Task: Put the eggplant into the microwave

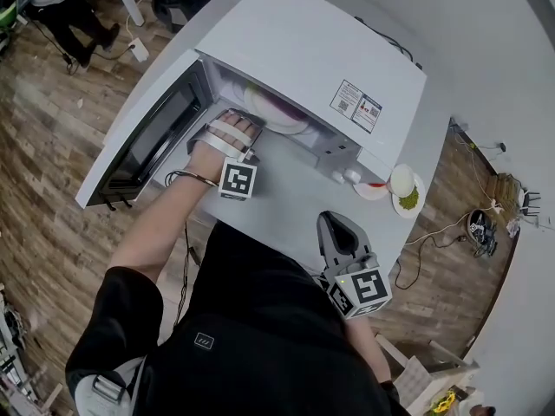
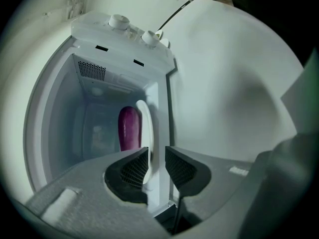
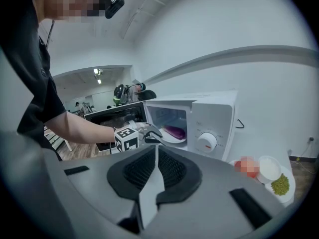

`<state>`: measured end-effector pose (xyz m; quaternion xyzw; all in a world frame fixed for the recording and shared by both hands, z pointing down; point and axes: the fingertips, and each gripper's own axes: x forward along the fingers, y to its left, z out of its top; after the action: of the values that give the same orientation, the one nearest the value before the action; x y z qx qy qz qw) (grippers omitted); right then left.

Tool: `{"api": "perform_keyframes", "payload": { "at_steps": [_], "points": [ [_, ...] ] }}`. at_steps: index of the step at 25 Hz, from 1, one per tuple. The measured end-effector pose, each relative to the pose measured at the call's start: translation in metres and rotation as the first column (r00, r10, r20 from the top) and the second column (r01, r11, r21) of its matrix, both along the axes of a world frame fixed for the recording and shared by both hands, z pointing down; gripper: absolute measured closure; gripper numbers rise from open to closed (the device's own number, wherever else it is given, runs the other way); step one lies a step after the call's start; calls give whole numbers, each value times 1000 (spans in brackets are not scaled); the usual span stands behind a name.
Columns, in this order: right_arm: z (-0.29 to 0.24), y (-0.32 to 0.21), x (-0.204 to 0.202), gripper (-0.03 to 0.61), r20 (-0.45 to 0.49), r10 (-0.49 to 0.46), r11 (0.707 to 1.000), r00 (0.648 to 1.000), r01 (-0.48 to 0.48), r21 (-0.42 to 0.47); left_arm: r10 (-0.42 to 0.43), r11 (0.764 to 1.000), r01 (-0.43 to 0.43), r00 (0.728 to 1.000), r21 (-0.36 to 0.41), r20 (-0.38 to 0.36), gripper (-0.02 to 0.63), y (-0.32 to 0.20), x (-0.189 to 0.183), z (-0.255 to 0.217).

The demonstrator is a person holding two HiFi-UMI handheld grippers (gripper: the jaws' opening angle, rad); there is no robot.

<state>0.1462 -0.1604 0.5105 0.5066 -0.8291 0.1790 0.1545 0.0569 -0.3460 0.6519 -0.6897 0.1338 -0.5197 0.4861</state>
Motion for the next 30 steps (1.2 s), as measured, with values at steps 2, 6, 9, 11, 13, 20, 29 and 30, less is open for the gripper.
{"api": "perform_keyframes", "payload": {
  "at_steps": [2, 6, 9, 11, 13, 20, 29, 30],
  "points": [
    [-3, 0, 0, 552, 0, 6, 1000, 1000, -6, 2, 1, 1000, -1, 1000, -8, 7, 525, -1, -1, 0],
    [-5, -1, -1, 552, 4, 21, 1000, 1000, -21, 2, 13, 1000, -13, 1000, -25, 15, 583, -6, 4, -5],
    [-5, -1, 0, 552, 9, 41, 999, 999, -41, 1, 23, 999, -21, 999, -47, 33, 583, -11, 7, -3],
    [-6, -1, 2, 552, 13, 61, 998, 998, -61, 0, 27, 998, -25, 999, -57, 38, 583, -16, 11, -3],
    [-5, -1, 3, 552, 15, 80, 997, 997, -80, -2, 31, 998, -28, 998, -65, 45, 583, -22, 15, -3],
    [-11, 1, -2, 552, 26, 144, 990, 989, -144, -7, 35, 994, -27, 997, -106, 70, 583, -36, 27, -2],
    [-14, 16, -23, 552, 60, 223, 975, 973, -222, -29, -4, 988, 12, 999, -152, 54, 581, -33, 22, -12],
    [-14, 18, -25, 552, 65, 232, 973, 971, -231, -26, -4, 989, 10, 999, -145, 43, 581, -31, 21, -16]
  ]
}}
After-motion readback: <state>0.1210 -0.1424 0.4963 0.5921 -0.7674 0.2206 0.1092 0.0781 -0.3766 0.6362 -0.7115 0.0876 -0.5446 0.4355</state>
